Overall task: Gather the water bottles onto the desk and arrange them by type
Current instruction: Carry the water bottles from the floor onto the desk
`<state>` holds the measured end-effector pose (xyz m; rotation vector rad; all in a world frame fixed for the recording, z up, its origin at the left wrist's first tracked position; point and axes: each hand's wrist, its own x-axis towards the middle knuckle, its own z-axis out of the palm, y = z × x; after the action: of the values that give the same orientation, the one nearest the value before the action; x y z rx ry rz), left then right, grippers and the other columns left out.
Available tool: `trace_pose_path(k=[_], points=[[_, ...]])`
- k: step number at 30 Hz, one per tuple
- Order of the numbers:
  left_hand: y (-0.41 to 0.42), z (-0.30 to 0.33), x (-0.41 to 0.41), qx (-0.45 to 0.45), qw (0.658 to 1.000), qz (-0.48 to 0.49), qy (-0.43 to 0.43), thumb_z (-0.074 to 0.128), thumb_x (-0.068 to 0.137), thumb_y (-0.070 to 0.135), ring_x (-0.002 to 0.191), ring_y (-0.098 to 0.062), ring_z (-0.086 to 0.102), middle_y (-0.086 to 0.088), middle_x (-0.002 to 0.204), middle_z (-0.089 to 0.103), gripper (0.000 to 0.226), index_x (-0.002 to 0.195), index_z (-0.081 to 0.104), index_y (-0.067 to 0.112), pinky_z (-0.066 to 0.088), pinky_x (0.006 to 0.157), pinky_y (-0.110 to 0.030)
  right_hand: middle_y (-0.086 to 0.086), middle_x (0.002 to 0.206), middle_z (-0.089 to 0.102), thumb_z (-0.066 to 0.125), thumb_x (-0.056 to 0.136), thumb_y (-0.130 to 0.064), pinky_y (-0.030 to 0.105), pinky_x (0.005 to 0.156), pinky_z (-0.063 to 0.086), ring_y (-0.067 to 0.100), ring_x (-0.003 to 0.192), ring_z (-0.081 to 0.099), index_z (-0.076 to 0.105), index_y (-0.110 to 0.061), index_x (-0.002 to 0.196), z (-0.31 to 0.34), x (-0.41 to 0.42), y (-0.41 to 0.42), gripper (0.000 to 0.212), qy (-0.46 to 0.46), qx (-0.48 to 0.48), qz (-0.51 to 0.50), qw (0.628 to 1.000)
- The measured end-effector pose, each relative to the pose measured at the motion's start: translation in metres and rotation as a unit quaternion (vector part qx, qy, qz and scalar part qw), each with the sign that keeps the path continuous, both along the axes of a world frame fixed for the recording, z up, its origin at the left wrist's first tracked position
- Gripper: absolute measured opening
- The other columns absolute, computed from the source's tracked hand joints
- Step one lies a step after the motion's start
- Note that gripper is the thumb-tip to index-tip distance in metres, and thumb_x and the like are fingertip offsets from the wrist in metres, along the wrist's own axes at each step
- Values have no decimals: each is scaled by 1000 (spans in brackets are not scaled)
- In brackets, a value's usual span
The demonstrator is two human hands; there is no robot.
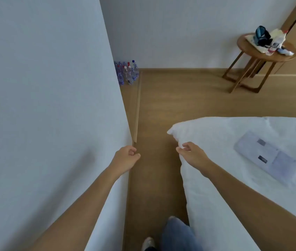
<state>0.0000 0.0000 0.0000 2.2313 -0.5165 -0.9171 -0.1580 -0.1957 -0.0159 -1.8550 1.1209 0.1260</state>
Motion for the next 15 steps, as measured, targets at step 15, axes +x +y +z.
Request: trace_pose_path(k=[15], points=[[-177,-55,125,54,998,37,7,56,99,25,104,-10,52,-1,125,60,31,128,59,15,40,87,-22,3,140,50,53,98,-45,30,94,41,19,120,50,43,-21,140,-55,129,-182,50,36,78,-19,996]])
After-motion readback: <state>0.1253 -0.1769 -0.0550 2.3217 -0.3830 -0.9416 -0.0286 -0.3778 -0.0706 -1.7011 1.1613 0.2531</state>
